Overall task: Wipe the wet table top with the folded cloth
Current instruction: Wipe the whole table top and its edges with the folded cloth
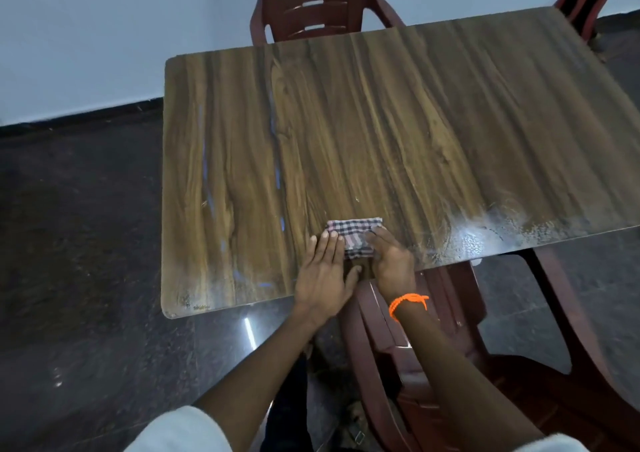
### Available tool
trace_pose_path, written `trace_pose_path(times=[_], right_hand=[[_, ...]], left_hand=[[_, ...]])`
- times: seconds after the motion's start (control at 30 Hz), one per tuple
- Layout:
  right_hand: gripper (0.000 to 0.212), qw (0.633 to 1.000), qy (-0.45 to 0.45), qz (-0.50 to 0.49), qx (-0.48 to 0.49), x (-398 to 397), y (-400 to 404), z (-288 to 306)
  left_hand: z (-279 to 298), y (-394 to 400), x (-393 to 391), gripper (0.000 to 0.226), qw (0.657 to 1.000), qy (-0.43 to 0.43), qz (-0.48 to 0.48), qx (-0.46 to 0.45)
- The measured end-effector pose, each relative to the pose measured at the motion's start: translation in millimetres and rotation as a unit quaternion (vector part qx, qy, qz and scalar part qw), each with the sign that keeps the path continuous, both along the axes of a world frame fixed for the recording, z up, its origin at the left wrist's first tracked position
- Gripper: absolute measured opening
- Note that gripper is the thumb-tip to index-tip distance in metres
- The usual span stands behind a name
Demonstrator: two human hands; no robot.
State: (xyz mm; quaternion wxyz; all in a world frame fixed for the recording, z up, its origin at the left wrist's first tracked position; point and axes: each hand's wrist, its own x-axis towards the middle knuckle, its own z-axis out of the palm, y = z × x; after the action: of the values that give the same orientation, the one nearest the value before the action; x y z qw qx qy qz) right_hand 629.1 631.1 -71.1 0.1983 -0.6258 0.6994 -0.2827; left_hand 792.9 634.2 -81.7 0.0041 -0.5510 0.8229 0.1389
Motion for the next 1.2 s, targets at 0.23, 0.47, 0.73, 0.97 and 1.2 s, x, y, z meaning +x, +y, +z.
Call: trace_pose_path(times=[0.23,0.47,0.73,0.97,1.2], right_hand=[[0.033,0.992,-0.010,0.127,-0.002,63,27,6],[0.039,0.996,-0.031,0.084,-0.005,37,70,7],[0.033,0.996,-0.042,0.073,0.021,57,2,12],[0.022,0.991,-0.067,0.118,0.001,104,10,-2],[0.048,0.995,-0.036,0.093,-0.005,77,32,-14]], left_hand=[[-7,59,68,0.076,0.996,0.058,0.067,-0.008],[-8,86,46,0.076,0.997,0.033,0.065,0.028],[12,14,50,0.071,0.997,-0.016,0.080,-0.009],[12,43,106,0.074,0.994,0.028,0.104,-0.003],[8,56,86,0.083,0.996,0.020,0.080,0.038]])
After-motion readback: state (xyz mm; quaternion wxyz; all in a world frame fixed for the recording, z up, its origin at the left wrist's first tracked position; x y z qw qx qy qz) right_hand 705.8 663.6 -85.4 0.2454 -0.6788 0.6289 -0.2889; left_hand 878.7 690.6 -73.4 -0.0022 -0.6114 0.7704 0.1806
